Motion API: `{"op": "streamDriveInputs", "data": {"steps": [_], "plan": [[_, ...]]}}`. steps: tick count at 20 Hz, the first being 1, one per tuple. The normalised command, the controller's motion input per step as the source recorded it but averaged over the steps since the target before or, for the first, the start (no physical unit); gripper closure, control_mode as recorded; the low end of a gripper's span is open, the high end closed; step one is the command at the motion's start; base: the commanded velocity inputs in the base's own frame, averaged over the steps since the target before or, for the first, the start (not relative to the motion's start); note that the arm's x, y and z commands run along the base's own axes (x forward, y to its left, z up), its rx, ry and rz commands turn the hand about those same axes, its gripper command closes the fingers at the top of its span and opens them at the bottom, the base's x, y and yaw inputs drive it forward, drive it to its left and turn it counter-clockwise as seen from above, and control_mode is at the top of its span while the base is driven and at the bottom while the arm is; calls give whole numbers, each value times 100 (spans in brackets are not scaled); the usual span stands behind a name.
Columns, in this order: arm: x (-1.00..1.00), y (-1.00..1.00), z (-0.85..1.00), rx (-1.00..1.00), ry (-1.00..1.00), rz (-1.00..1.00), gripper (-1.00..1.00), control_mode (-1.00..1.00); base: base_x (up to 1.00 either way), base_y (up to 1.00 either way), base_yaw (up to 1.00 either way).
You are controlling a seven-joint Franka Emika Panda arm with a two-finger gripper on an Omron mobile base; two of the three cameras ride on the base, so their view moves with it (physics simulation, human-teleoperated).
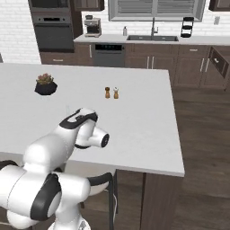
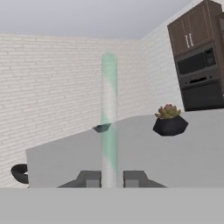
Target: Take a straw from the drawer in front and place it inside the glass cup on the dining counter.
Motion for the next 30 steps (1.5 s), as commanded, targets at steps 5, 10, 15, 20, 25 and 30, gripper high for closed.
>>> {"op": "streamDriveInputs", "data": {"steps": [5, 10, 15, 20, 25, 30], "plan": [[24, 1, -14, 0, -1, 0, 100, -100, 0, 0, 0], [24, 6, -17, 0, 0, 0, 100, -100, 0, 0, 0], [18, 4, -20, 0, 0, 0, 100, -100, 0, 0, 0], [25, 1, -22, 0, 0, 0, 100, -100, 0, 0, 0], [22, 0, -20, 0, 0, 0, 100, -100, 0, 0, 0], [14, 0, -23, 0, 0, 0, 100, -100, 0, 0, 0]]}}
